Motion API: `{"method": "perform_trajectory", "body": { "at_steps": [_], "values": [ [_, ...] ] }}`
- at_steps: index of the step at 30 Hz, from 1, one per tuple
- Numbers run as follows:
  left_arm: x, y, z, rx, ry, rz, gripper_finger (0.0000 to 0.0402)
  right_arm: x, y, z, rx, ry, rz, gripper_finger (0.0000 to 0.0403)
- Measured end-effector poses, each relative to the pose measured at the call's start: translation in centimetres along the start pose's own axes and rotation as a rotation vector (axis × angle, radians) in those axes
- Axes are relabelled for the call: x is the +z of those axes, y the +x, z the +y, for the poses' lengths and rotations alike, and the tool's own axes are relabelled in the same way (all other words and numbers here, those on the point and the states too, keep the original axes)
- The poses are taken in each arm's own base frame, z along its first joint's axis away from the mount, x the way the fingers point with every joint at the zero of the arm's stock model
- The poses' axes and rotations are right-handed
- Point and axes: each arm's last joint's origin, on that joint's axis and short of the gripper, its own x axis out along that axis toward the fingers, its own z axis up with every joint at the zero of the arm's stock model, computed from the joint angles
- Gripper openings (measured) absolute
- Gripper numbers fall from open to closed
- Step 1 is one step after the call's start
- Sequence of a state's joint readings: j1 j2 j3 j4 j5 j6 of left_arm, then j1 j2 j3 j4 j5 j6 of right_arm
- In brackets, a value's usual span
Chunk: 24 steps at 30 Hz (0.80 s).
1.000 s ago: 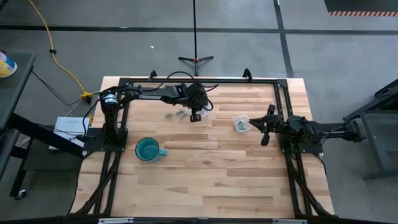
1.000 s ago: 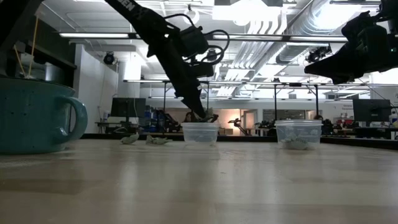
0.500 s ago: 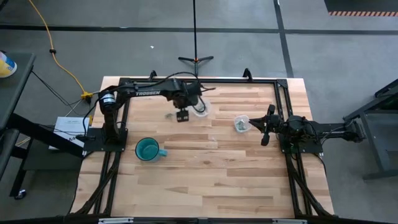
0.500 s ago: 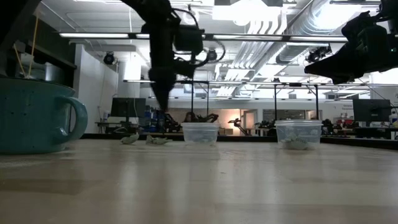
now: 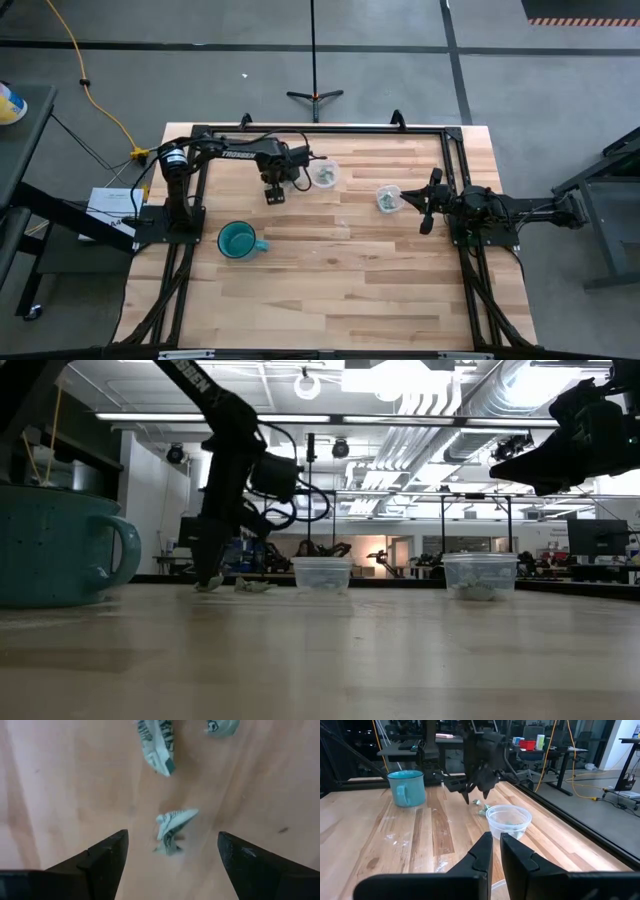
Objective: Pick and place items into bin
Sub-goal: Put the stevia packet into the top transparent bin
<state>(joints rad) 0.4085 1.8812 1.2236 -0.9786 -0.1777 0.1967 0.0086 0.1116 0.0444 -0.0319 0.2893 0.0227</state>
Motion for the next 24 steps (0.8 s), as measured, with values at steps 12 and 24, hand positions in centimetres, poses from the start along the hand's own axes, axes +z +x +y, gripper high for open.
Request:
{"method": "perform_trajectory", "body": {
  "at_steps": [12,24],
  "values": [
    [-0.6,1.4,0.2,-0.062,0.031,-0.015,0.0234,0.0,0.0,0.0,0.000,-0.001,0.001,0.0028],
    [0.3,-2.0,0.9,-0.093,0.059,-0.026,0.0032,0.0,0.0,0.0,0.000,-0.002,0.001,0.0028]
  ]
}}
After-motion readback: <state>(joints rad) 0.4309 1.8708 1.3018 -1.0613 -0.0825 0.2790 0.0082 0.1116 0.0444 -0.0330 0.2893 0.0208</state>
